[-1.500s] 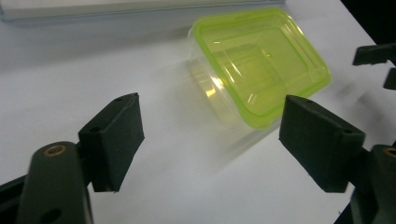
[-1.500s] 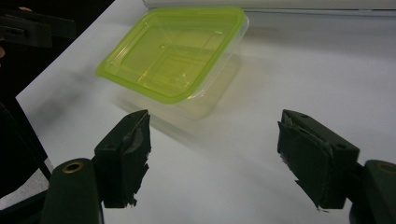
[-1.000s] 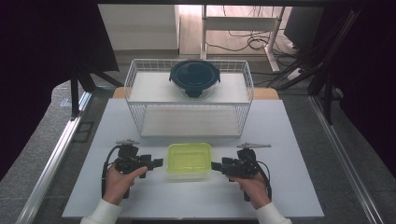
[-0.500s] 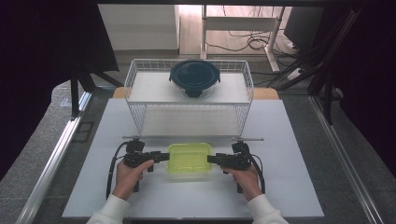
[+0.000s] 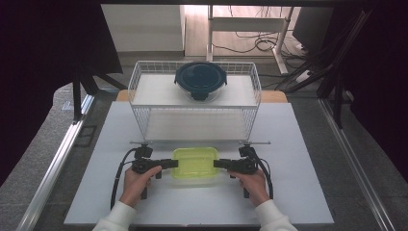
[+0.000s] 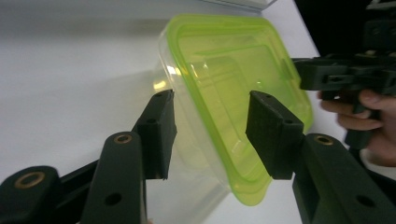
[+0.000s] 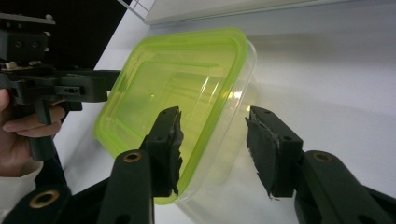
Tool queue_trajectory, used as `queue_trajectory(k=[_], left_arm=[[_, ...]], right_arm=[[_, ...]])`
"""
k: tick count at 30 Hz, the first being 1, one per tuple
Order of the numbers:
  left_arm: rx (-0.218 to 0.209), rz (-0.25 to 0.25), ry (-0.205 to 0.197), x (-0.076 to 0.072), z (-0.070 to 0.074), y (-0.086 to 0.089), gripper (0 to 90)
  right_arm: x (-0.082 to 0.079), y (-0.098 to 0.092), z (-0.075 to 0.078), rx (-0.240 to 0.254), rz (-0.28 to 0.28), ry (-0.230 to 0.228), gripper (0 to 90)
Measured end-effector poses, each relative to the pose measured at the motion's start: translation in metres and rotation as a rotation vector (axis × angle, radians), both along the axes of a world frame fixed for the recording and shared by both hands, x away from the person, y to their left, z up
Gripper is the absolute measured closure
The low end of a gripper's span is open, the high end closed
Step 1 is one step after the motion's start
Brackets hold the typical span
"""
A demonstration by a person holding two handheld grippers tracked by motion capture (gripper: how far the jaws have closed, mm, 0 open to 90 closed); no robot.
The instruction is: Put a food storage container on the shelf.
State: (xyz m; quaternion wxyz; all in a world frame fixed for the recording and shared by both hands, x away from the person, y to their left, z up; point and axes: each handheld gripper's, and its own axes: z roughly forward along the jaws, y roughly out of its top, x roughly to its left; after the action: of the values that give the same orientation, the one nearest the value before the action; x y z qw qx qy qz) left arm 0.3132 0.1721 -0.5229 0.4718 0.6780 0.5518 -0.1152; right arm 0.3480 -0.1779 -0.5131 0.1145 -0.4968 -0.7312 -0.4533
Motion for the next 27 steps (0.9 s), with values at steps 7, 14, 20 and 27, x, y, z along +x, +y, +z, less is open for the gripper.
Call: queue_trajectory(k=[7,14,20,27], left_arm=[[-0.020,-0.005,0.020,0.000,-0.005,-0.001,60.4],[-0.039,0.000,0.014,-0.003,-0.002,-0.001,75.2],[-0.035,-0.007,-0.015,-0.008,0.007,-0.002,76.3],[-0.033,-0.023,-0.070,-0.015,0.026,-0.004,76.0]], right_arm=[[0.001,0.000,-0.002,0.034,0.021,0.025,64.3],[0.000,-0.003,-0.002,0.057,0.026,0.062,76.7],[-0.004,-0.005,0.004,0.057,0.029,0.045,77.8],[-0.008,-0.008,0.016,0.066,0.038,0.007,78.0]])
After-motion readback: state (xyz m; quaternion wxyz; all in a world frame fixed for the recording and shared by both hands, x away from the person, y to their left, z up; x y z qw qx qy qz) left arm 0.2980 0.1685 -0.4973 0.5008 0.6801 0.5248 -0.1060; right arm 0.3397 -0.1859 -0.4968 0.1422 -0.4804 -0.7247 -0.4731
